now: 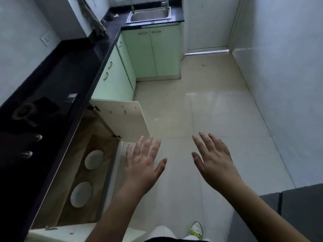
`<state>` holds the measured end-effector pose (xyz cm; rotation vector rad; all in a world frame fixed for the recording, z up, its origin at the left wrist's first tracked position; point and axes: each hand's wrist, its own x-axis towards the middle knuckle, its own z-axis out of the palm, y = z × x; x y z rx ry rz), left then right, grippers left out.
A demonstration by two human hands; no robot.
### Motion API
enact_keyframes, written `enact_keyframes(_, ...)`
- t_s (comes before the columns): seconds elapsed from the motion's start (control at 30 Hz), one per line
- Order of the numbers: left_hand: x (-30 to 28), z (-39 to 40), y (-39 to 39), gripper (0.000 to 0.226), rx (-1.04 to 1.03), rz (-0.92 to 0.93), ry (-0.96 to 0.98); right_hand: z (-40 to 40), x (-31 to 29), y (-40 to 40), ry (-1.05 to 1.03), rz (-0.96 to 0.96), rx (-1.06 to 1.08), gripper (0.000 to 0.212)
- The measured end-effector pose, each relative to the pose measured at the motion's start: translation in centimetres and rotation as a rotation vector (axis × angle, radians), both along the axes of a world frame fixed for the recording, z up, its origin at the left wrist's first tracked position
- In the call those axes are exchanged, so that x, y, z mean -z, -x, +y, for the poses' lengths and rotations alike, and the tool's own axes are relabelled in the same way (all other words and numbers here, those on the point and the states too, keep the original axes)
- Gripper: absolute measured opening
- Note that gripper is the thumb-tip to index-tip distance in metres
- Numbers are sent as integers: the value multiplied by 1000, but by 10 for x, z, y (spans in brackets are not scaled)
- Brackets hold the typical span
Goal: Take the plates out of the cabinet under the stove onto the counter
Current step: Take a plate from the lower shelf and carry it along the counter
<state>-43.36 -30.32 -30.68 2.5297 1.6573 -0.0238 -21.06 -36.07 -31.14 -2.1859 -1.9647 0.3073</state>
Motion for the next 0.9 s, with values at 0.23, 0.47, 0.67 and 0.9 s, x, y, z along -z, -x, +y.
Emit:
enact_keyframes(0.23, 10, 33, 38, 73, -159, 0, -35, 66, 4, 22, -7, 12, -189, 56)
enact_keyframes(0.47, 22, 87, 93, 75, -338, -80, -60, 148, -2, 55, -15, -19, -376, 57)
enact_keyframes(0.67, 16, 134, 138, 73, -427, -133, -88, 215, -6, 88, -26, -65, -498, 67)
enact_keyframes(0.9, 19, 155, 159, 76, -548, -91, -64, 280, -6, 130, -29, -35, -686, 61)
